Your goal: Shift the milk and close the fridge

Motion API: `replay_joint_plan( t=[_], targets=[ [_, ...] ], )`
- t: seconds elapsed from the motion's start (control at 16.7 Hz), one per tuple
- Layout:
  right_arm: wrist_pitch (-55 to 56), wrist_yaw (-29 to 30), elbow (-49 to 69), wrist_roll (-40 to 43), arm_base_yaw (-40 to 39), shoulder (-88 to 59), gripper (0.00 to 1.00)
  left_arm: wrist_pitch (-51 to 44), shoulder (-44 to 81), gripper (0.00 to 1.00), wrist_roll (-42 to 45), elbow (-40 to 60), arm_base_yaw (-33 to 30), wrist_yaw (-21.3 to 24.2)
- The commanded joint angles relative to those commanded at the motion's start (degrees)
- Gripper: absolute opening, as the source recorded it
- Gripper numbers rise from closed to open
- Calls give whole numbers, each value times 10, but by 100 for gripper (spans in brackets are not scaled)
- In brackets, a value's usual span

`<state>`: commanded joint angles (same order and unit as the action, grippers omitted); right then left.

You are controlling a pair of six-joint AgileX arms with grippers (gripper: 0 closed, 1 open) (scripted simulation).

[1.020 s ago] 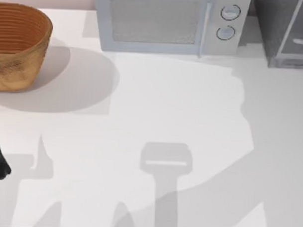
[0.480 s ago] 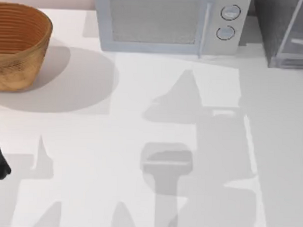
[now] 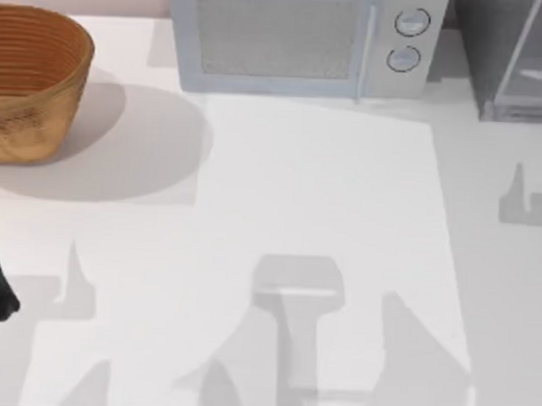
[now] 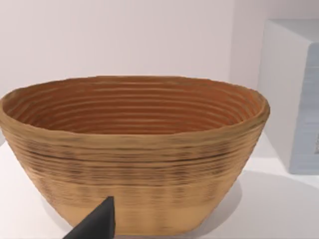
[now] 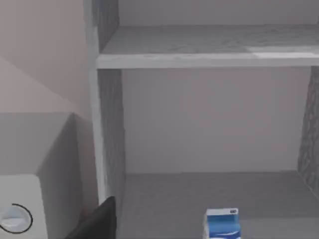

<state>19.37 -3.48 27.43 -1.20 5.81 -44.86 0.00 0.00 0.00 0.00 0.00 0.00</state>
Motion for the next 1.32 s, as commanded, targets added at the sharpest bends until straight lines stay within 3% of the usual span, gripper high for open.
replay_joint_plan(
  t=[0.3, 0.54, 1.08, 1.32],
  targets=[
    [-114, 22, -158, 6, -31, 273, 100, 0, 0, 100, 0, 0, 0, 0],
    [-175, 32, -246, 10, -51, 409, 100, 0, 0, 100, 0, 0, 0, 0],
    [-194, 34, -272, 12, -56, 447, 100, 0, 0, 100, 0, 0, 0, 0],
    [-255, 33, -231, 13, -59, 496, 100, 0, 0, 100, 0, 0, 0, 0]
  ],
)
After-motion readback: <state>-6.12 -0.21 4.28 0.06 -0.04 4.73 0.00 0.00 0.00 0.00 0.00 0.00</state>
